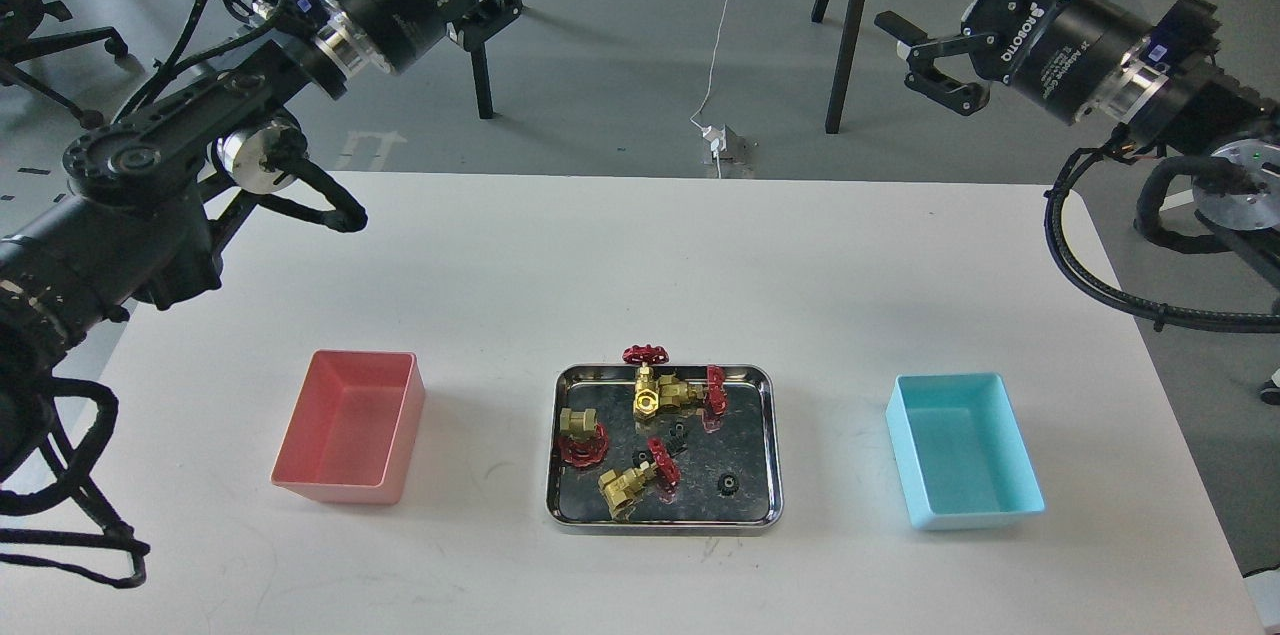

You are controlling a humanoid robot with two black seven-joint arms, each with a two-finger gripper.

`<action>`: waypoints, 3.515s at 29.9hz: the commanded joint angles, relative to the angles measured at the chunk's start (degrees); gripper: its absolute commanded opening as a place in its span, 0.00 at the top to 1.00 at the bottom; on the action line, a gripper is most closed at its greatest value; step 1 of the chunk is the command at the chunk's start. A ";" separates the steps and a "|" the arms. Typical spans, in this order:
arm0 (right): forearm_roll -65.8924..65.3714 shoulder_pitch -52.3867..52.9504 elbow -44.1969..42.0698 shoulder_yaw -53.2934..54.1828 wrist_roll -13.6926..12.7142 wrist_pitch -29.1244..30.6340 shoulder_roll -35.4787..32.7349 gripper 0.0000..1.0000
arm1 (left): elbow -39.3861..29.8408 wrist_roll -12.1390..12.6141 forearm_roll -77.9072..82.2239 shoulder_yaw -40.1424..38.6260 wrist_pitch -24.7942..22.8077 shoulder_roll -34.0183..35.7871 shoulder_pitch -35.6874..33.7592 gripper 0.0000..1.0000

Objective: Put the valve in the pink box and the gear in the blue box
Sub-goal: 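Move the left gripper toward the metal tray of brass valves, then lower the left gripper onto a red-handled brass valve and grasp it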

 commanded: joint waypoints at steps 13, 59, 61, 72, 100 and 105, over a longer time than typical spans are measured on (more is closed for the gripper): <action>0.59 0.90 -4.95 3.54 -0.20 -0.01 1.41 0.00 | -3.90 0.00 -12.05 -13.95 0.02 -3.80 2.50 0.00; 0.68 0.37 -8.47 8.37 -0.90 -13.59 6.51 0.00 | -26.17 0.00 44.11 97.56 49.21 -15.59 -28.35 0.07; 0.68 0.37 -8.47 8.37 -0.90 -13.59 6.42 0.00 | -25.03 0.00 44.11 97.65 49.12 -15.76 -27.30 0.11; 0.68 -1.82 -8.47 8.46 -0.90 -13.59 6.24 0.00 | -18.87 0.00 44.37 97.65 49.20 -16.12 -21.58 0.33; 0.68 -3.41 -8.47 8.90 -0.81 -13.59 5.98 0.00 | -18.78 0.00 47.45 97.56 52.63 -15.94 -22.46 0.95; 0.68 -3.49 -8.47 9.07 -0.81 -13.68 6.06 0.00 | -19.66 0.00 47.36 97.30 54.03 -14.89 -25.87 0.96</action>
